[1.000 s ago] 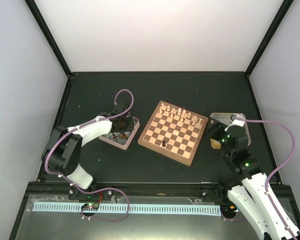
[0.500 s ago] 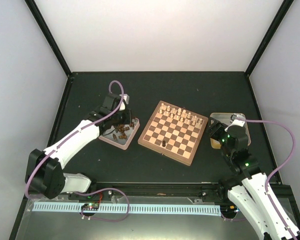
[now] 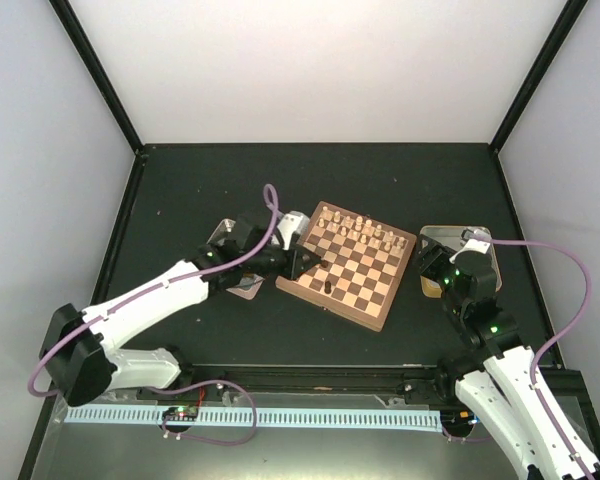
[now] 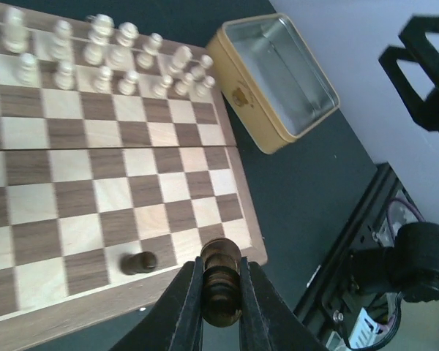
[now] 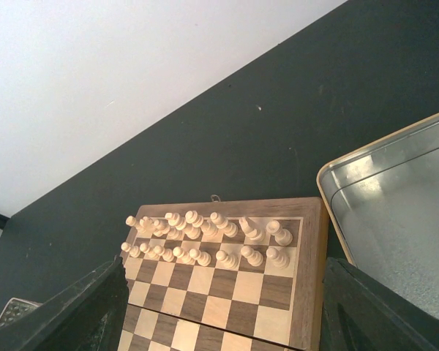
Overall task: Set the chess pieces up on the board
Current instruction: Place the chess piece on the chessboard.
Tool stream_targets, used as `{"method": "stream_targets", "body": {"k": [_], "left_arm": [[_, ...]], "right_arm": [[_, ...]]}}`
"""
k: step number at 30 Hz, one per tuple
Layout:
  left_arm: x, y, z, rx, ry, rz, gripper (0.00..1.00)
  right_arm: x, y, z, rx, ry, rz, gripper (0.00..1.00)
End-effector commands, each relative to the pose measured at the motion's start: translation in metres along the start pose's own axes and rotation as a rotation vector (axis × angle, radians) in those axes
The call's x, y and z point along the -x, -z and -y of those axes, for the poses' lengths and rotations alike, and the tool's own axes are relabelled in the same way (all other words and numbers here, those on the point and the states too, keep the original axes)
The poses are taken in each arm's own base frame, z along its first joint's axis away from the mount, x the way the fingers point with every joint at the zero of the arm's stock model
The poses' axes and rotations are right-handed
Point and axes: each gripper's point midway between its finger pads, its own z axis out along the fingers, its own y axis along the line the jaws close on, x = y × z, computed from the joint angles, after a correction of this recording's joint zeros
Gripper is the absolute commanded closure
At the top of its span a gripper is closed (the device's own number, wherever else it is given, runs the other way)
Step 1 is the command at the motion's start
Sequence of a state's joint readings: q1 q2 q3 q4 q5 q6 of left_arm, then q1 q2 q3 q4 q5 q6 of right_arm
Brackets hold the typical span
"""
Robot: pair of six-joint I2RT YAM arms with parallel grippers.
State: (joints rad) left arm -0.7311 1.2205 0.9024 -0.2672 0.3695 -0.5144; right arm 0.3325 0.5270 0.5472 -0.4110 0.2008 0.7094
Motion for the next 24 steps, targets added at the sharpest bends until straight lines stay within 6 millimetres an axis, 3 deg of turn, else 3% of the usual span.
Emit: {"method": "stream_targets", "body": {"k": [1, 10, 18, 24], "left_arm": [[0.002, -0.02, 0.021, 0.032, -0.067, -0.012, 0.88], [-0.042, -0.057, 0.028, 0.256, -0.228, -0.151, 0.88], [-0.077, -0.087, 0.011, 0.425, -0.282, -0.255, 0.89], [-0.085, -0.105, -0.007, 0.5, -0.275, -0.263, 0.91]], "right_arm": [[0.008, 0.004, -0.002, 0.004, -0.008, 0.033, 0.26], [0.007, 0.006, 0.004, -0.015, -0.014, 0.042, 0.26], [0.004, 0.004, 0.005, -0.019, -0.019, 0.035, 0.26], [0.003, 0.005, 0.007, -0.024, -0.017, 0.032, 0.26]]}}
